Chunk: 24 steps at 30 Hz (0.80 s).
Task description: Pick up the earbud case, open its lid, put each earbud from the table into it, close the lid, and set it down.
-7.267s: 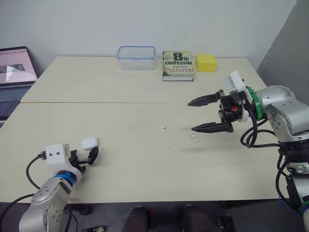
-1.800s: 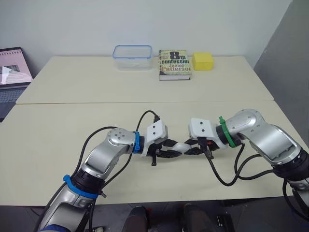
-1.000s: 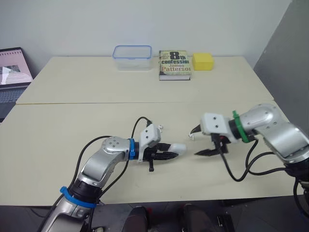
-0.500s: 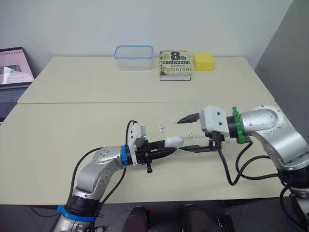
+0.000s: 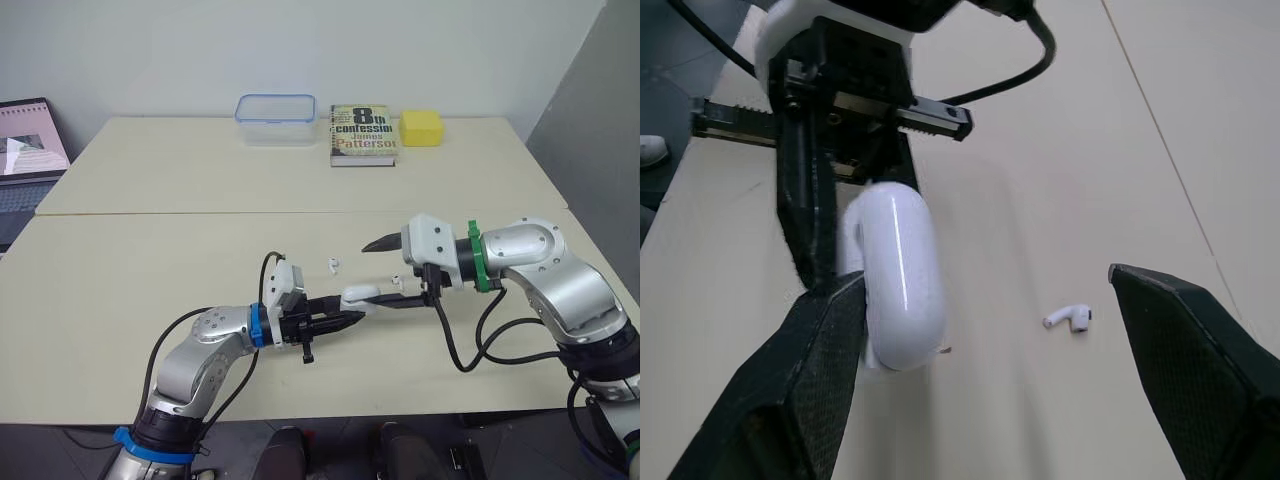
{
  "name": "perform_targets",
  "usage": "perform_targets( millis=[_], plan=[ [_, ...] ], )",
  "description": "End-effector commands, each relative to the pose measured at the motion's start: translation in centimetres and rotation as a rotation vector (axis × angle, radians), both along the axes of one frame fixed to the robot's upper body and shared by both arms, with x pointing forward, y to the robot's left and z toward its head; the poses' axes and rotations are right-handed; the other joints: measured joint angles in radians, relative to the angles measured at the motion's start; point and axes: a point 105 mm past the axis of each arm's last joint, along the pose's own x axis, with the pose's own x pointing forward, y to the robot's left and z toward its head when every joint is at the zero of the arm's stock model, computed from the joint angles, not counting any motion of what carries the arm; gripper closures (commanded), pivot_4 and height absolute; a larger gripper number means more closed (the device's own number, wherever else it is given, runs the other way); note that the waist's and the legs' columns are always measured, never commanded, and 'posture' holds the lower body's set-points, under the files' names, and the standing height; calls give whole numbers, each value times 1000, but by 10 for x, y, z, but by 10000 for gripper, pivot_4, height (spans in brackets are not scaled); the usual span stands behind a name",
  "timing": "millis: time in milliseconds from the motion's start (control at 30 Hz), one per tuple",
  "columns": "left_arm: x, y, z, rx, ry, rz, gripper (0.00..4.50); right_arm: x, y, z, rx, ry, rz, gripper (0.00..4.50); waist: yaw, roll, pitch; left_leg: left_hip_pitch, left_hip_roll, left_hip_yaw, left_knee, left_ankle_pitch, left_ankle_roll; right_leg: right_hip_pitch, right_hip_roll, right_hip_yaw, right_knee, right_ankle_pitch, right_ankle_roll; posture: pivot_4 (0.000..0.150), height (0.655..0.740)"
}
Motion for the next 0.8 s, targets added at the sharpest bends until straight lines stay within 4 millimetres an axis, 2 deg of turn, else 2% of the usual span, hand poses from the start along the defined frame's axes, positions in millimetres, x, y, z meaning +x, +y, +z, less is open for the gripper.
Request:
perform_targets(
  millis=[33, 200, 367, 567, 800],
  plan=[
    [-7, -4, 10, -15, -56, -39, 37346, 5, -1, 17, 33, -63, -16, 5379, 0, 0, 0, 0, 0, 0, 0, 0, 0, 0, 0, 0, 0, 0, 0, 1500, 7400],
    [-1, 4, 9, -12, -73, 15, 37346, -1, -6, 24, 56, -29, -11, 5379, 0, 0, 0, 0, 0, 0, 0, 0, 0, 0, 0, 0, 0, 0, 0, 1500, 7400],
    [19, 26, 17, -44, -162, 232, 37346, -8, -28, 29, 97, -24, -54, 5379, 4, 0, 0, 0, 0, 0, 0, 0, 0, 0, 0, 0, 0, 0, 0, 1500, 7400],
    [38, 68, 28, -86, -279, 560, 37346, -7, -63, 21, 149, -83, -190, 5379, 8, 0, 0, 0, 0, 1, 0, 0, 0, 0, 0, 0, 0, 0, 0, 1500, 7400],
    [44, 115, 23, -83, -297, 819, 37346, -15, -119, 11, 160, -41, -373, 5379, 19, 0, 0, 0, 0, 1, 0, 0, 0, 1, 0, 1, 0, 0, 0, 1500, 7400]
  ],
)
